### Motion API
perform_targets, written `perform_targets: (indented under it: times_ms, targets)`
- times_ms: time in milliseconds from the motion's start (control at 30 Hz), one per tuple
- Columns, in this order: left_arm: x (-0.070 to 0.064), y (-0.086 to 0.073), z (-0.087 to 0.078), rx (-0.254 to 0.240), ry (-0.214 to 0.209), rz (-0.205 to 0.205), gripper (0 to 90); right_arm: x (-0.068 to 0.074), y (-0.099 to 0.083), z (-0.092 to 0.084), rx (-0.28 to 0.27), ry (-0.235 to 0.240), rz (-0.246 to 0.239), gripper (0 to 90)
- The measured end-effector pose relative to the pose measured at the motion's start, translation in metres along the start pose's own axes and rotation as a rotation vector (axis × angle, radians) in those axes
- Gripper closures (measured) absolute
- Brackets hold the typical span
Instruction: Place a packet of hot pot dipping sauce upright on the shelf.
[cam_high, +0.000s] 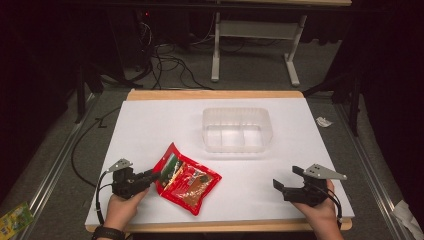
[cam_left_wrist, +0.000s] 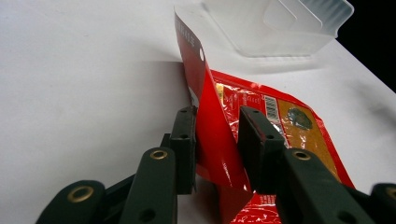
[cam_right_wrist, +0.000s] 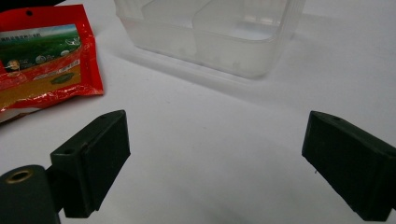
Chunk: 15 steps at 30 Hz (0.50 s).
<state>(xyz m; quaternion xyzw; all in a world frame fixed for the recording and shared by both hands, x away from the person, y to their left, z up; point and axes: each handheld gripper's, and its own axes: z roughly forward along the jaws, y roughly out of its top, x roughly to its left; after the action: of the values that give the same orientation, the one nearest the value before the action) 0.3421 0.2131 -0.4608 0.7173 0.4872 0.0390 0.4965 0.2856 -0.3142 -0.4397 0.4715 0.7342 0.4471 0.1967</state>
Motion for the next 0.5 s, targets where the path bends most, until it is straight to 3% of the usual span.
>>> perform_targets:
  times_ms: [500]
  targets:
    - [-0.0087, -0.0071, 0.0048, 0.051, 0.009, 0.042, 64.9, 0.0026, 0.004, 0.0069, 0.004, 0.017, -0.014, 7.9]
